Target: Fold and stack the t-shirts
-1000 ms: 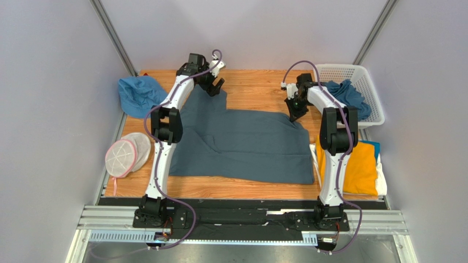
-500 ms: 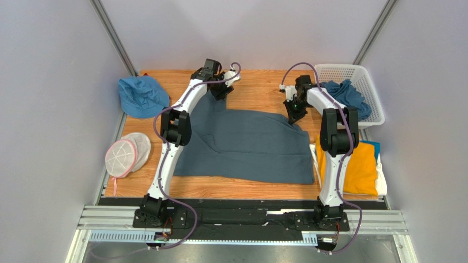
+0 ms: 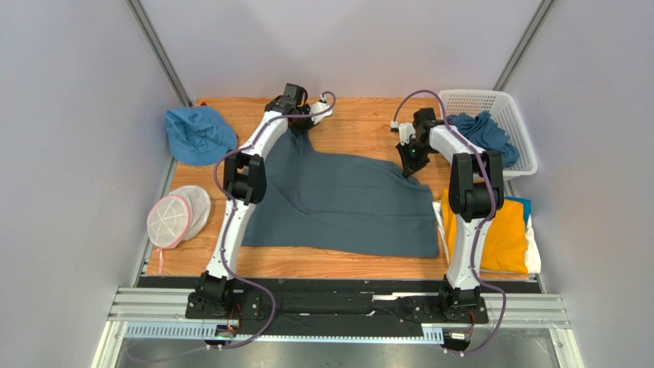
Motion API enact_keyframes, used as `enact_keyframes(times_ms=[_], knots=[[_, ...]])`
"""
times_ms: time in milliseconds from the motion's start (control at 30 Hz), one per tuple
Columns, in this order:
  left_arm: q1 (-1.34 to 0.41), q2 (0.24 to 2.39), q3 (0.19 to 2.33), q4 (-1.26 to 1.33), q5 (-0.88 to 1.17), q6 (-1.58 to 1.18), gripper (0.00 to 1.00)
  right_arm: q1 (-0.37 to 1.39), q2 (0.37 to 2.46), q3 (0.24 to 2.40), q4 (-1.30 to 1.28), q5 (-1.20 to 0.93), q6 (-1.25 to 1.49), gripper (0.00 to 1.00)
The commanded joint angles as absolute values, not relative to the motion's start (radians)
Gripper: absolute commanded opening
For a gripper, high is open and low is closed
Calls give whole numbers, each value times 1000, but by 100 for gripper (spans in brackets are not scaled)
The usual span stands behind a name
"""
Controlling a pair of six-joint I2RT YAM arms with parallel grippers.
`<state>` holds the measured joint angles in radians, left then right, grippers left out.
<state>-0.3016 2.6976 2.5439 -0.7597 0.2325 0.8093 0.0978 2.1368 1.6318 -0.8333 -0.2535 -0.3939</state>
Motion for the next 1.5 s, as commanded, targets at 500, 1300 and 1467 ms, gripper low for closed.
enact_keyframes(times_ms=[500, 1300, 1467], knots=[[-353, 2462, 2353, -627, 106, 850, 0, 107, 2105, 1569, -859, -252, -410, 0], [-374, 2013, 1840, -594, -48, 874, 0, 106, 1980, 1588, -919, -230, -430, 0], [-399, 1951, 1755, -588, -75, 868, 0, 107, 1956, 1589, -933, -227, -433, 0]])
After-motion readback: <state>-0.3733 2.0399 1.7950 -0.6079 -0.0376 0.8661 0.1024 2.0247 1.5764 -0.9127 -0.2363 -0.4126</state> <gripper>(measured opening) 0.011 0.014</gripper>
